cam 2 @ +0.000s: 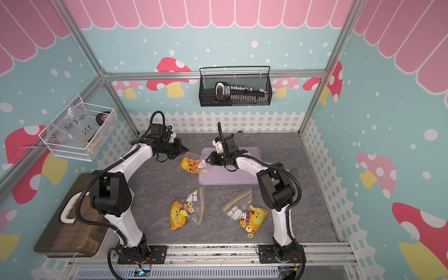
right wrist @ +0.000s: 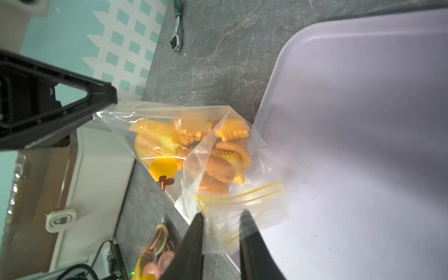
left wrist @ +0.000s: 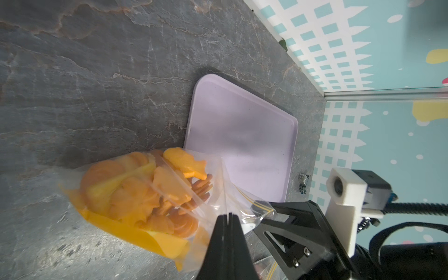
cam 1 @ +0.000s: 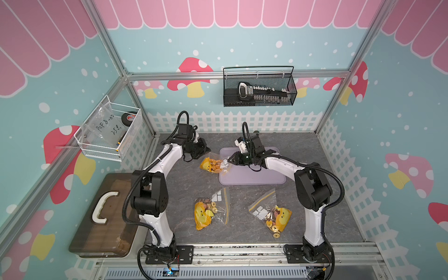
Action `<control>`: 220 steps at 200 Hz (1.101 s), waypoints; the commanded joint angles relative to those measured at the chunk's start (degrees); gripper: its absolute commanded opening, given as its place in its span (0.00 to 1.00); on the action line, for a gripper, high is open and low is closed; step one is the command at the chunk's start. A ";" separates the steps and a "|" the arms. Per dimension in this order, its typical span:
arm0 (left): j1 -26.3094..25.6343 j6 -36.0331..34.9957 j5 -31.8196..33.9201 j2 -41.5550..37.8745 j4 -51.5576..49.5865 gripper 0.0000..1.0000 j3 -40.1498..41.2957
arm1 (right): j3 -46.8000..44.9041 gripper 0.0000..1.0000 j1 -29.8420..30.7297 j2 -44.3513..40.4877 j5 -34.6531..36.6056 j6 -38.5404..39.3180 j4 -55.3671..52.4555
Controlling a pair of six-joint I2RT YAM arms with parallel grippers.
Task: Pour cookies out of the ziploc bag
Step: 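Pour the cookies out of the ziploc bag onto the tray.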
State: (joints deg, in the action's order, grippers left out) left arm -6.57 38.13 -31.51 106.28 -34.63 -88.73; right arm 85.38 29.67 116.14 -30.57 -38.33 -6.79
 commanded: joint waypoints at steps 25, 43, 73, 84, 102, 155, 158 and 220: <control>-0.35 -0.73 -1.19 -1.96 -1.90 0.00 -4.65 | 1.83 0.00 0.35 0.26 1.32 0.07 -0.73; -0.48 -0.78 -1.40 -1.27 -2.85 0.00 -6.87 | 0.96 0.00 0.25 -0.70 2.25 0.70 -0.77; -1.48 -1.54 -1.18 0.44 -5.46 0.00 -11.97 | -0.21 0.00 -0.20 -1.54 2.80 1.06 -0.13; -1.81 -1.89 -0.80 1.06 -6.75 0.00 -14.10 | -0.71 0.00 -0.51 -1.87 2.94 1.08 0.51; -2.22 -1.92 -0.57 1.90 -8.19 0.00 -17.13 | -1.73 0.00 -1.00 -2.89 2.63 0.89 2.50; -3.85 -3.06 0.39 4.40 -11.81 0.00 -23.75 | -6.41 0.00 -3.30 -5.72 3.14 0.60 6.14; -4.00 -3.04 0.39 4.56 -11.87 0.00 -23.91 | -6.64 0.00 -3.42 -5.81 3.16 0.50 6.37; -6.22 -3.59 1.51 6.99 -12.44 0.00 -25.71 | -9.71 0.00 -6.47 -8.55 3.89 0.73 7.32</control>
State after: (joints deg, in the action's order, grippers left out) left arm -12.95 35.75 -31.24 112.79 -45.43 -114.83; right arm 76.75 25.02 111.50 -27.70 -37.87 -0.38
